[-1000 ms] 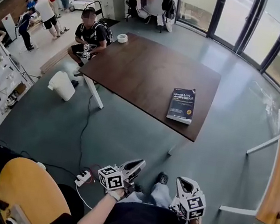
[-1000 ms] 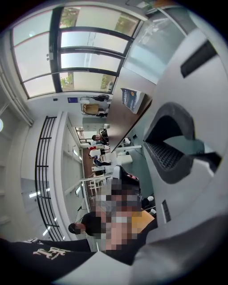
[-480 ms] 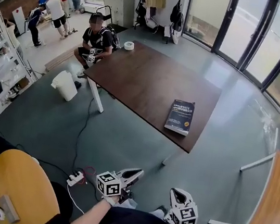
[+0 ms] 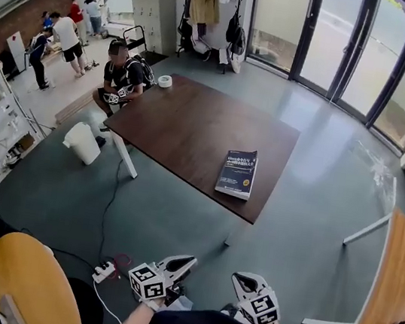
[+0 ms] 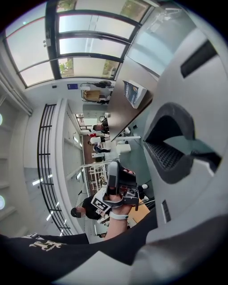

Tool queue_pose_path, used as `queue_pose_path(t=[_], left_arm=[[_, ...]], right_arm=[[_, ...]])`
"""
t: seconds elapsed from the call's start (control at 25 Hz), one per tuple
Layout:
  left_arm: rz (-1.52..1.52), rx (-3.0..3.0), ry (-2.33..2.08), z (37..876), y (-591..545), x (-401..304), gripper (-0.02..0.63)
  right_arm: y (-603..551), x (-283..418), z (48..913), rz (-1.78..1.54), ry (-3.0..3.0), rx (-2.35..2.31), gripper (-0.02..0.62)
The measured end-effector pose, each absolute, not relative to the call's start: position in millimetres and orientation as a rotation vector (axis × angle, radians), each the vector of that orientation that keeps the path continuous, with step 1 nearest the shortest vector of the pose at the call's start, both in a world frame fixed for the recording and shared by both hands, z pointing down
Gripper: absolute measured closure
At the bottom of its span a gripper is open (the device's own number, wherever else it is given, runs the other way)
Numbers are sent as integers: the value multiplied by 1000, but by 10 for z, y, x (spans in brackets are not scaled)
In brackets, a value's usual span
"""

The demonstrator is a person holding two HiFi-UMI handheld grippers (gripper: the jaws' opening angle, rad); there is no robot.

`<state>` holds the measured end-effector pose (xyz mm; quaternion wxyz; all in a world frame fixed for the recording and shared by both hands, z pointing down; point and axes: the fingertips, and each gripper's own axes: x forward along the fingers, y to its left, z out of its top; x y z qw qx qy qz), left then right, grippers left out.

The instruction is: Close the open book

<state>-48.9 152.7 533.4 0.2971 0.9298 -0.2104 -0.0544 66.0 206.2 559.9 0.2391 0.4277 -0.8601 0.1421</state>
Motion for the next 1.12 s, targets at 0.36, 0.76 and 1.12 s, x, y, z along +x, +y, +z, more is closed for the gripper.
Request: queue_pose_path(t=[0.36,0.76,1.12], left_arm=[[-54,2591,-398,5077,1803,278,603],[5,2677,-435,4855,1784,556,603],[-26,2698,-528,4776,1660,430,603]], right_arm=[[2053,1211,5366,315,-2367,1218,609],[1962,1406,5118,242,-2407,1296,609],[1777,1215,4988,163,-2449,1214,609]])
